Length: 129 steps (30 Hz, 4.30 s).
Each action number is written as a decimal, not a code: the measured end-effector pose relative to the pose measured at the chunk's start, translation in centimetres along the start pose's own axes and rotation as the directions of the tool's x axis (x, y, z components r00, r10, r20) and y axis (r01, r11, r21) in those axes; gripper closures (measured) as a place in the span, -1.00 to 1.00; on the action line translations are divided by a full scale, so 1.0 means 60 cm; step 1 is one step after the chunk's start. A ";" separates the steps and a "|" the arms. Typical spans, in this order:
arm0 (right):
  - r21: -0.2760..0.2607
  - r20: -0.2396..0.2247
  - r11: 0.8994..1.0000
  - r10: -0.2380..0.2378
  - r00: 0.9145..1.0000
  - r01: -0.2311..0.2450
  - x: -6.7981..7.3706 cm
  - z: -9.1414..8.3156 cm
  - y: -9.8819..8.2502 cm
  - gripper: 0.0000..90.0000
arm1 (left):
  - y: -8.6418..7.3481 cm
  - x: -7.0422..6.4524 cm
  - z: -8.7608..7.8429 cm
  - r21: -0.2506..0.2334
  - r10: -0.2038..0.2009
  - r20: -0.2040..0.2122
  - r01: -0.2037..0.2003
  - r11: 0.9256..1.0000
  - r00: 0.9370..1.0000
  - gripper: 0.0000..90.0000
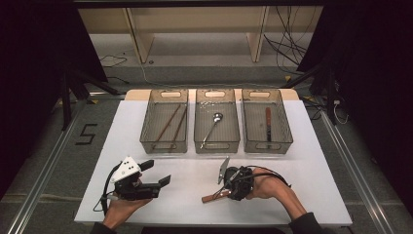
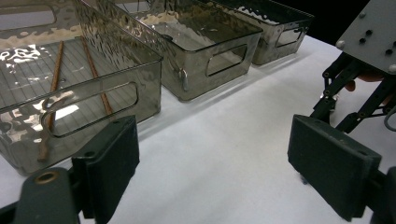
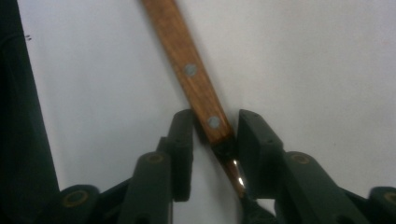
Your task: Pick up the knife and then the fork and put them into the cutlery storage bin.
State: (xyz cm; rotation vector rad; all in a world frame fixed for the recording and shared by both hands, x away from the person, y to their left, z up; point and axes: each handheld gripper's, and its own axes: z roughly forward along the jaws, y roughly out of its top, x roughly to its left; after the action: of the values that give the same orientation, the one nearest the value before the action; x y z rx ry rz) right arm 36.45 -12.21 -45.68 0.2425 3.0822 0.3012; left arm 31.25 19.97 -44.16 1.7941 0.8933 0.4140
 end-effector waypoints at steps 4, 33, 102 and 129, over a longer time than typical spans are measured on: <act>-0.001 -0.008 1.000 -0.017 1.000 0.017 0.002 0.000 0.000 0.72 | 0.000 -0.001 0.001 0.001 0.000 0.001 0.000 1.000 1.000 -0.64; -0.206 0.012 0.964 0.172 0.985 -0.166 -0.027 -0.051 -0.020 0.75 | 0.000 0.000 0.000 0.001 0.003 -0.004 -0.003 1.000 1.000 -0.64; -0.657 0.037 0.365 0.889 0.456 -0.659 -0.288 -0.175 -0.127 0.74 | 0.001 0.002 -0.003 -0.018 -0.002 -0.001 0.002 1.000 1.000 -0.64; -0.607 0.039 0.345 0.913 0.406 -0.716 -0.298 -0.137 -0.130 0.32 | 0.002 0.000 -0.004 -0.021 0.001 0.003 -0.001 1.000 1.000 -0.64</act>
State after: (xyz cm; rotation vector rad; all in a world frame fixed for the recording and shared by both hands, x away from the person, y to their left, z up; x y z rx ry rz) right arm 52.52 -24.18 -38.79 1.6519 2.0499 0.9310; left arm 31.14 20.10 -43.99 1.7761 0.8827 0.4194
